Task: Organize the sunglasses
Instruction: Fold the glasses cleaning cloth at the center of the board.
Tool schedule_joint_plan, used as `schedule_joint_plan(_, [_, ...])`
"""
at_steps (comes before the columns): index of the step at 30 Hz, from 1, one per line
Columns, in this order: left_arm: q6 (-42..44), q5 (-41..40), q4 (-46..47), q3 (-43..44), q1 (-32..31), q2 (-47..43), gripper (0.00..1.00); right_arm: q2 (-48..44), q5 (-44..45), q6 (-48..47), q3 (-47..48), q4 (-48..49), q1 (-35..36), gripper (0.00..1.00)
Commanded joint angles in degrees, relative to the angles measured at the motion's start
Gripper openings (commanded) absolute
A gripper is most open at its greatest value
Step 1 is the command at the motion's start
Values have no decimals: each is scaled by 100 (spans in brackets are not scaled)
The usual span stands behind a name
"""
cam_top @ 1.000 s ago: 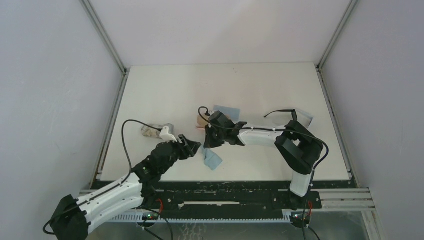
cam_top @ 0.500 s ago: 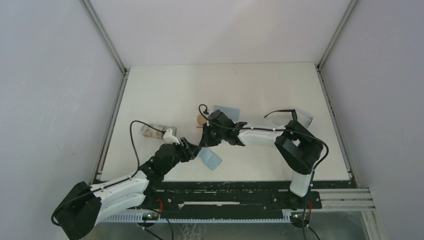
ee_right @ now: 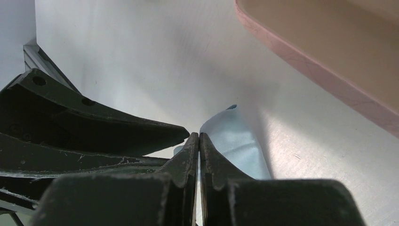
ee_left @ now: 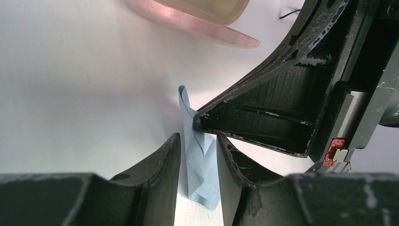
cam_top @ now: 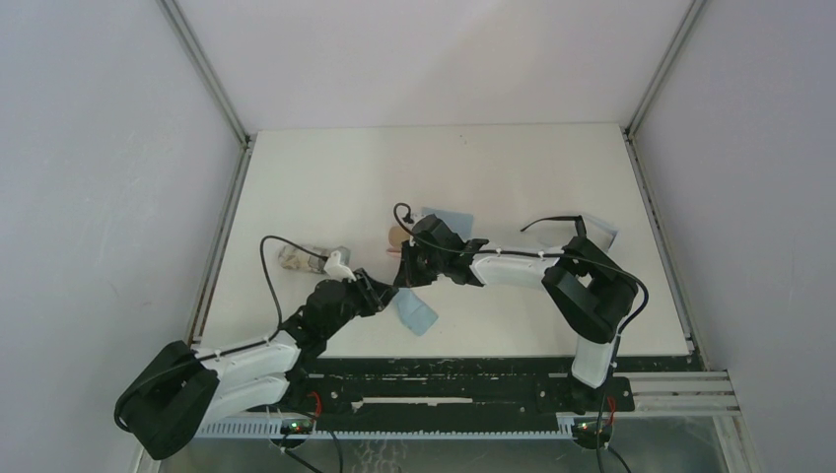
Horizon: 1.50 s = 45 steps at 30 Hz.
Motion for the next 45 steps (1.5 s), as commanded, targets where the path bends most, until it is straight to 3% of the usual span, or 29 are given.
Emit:
schedule_joint_plan(1, [-79,189,511,-44,48,101,38,-25,-114,86,18,248,34,0])
schedule_joint_plan(14, [-105,326,581,-136,48,297,31,-34,-132,77,18,250,-1,0])
schedule_joint_plan(45, [-87,168,33,-123,48,-242,31,-16,-166,24,18,227,-1,0])
